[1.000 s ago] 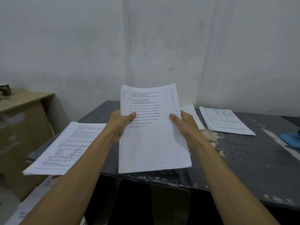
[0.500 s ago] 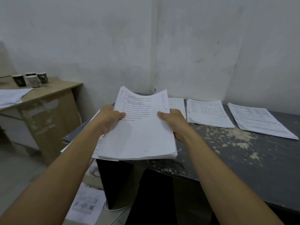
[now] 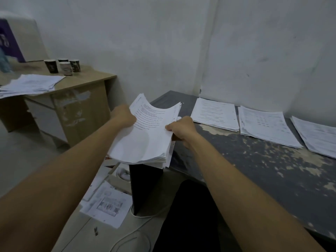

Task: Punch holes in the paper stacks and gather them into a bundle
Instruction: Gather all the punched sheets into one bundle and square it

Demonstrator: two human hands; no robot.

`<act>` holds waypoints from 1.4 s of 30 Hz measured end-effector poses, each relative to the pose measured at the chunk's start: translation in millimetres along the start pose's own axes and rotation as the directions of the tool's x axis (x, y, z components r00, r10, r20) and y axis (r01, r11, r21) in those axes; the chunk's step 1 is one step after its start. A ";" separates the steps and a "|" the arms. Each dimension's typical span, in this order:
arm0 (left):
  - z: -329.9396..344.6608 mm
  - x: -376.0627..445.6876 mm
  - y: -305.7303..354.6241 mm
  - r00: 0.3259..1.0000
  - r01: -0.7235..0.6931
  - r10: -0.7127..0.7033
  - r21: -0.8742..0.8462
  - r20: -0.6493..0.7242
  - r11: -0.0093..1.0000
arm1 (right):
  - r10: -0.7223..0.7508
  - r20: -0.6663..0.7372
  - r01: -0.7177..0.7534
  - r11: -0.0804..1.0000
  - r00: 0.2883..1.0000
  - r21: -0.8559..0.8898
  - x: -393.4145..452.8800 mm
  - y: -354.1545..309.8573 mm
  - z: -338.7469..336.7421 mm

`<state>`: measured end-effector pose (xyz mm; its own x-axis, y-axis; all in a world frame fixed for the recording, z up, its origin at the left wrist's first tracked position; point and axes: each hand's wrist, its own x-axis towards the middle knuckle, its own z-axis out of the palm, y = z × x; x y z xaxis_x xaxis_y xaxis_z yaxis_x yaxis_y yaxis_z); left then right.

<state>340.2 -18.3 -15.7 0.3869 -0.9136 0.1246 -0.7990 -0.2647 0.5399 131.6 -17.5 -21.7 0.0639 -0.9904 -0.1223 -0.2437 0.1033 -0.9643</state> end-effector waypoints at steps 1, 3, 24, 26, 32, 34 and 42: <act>3.2 1.3 -1.7 1.000 -0.002 0.002 0.027 0.003 1.000 | -0.005 -0.028 0.004 0.999 1.000 -0.053 3.0 3.0 3.8; 10.6 1.4 -4.5 1.000 -0.001 0.000 0.063 0.019 0.998 | -0.022 -0.084 0.009 0.987 0.996 -0.159 6.2 9.6 9.8; 14.2 2.3 0.4 0.976 0.114 -0.118 0.035 0.183 0.993 | 0.030 -0.120 -0.043 0.993 0.992 -0.106 15.6 16.7 6.1; 15.9 4.2 -0.3 0.973 0.144 -0.143 0.007 0.180 0.989 | 0.039 -0.108 -0.044 0.998 0.993 -0.047 14.1 18.3 5.2; 15.0 5.3 -1.4 0.962 0.196 -0.162 -0.142 0.220 0.970 | 0.146 -0.081 -0.130 0.975 0.986 0.181 6.9 24.2 -7.4; 11.9 3.2 6.9 0.966 0.185 -0.133 -0.237 0.220 0.954 | 0.148 -0.080 -0.130 0.972 0.986 0.197 6.4 22.7 -17.5; 7.8 -25.2 78.8 0.983 -0.055 0.165 -0.718 0.084 0.694 | -0.024 -0.225 0.062 0.985 0.974 0.162 2.4 -4.9 -103.0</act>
<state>263.9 -18.6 17.2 0.2096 -0.9675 0.1414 -0.2448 0.0881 0.9656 33.2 -29.8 6.9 -0.1496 -0.9878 -0.0428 -0.0795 0.0552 -0.9953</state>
